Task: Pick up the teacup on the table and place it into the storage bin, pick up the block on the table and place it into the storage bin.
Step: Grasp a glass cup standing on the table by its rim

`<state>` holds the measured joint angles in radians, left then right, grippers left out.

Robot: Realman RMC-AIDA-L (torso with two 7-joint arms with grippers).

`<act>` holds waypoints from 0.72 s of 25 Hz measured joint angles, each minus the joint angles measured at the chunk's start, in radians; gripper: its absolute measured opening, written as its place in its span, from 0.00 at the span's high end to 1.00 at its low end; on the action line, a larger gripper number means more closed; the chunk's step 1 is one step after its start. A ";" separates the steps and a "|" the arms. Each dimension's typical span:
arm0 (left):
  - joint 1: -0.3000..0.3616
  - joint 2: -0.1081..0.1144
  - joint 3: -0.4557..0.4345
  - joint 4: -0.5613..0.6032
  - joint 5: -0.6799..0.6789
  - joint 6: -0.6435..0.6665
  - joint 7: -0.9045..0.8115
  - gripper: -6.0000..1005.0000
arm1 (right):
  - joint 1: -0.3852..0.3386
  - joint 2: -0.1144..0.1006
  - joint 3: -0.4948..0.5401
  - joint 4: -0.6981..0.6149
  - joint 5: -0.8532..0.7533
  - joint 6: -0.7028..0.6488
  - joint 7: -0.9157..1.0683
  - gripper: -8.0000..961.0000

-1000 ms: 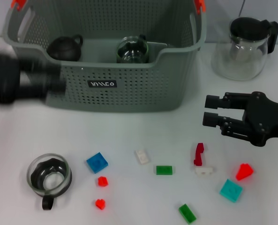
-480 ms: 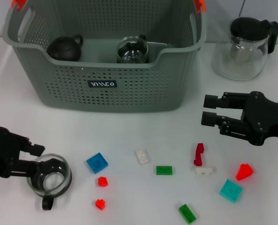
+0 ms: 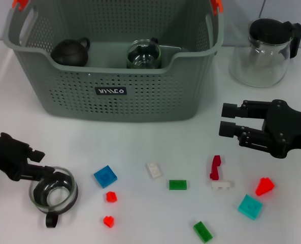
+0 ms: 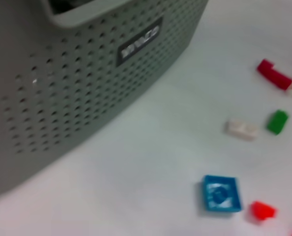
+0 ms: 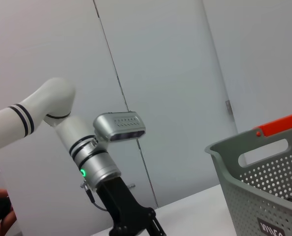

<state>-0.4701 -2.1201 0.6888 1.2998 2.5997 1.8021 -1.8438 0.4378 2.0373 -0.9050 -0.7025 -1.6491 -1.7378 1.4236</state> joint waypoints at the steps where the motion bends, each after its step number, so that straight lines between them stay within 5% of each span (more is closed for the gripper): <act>1: 0.000 -0.003 0.008 -0.002 0.009 -0.018 -0.004 0.53 | 0.000 0.000 0.000 0.000 0.000 0.000 0.000 0.48; 18: -0.005 -0.018 0.084 -0.116 0.109 -0.175 -0.015 0.59 | -0.004 -0.002 0.000 0.001 0.000 -0.002 0.000 0.48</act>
<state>-0.4746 -2.1384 0.7729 1.1833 2.7085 1.6274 -1.8585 0.4341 2.0357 -0.9050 -0.7010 -1.6490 -1.7403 1.4235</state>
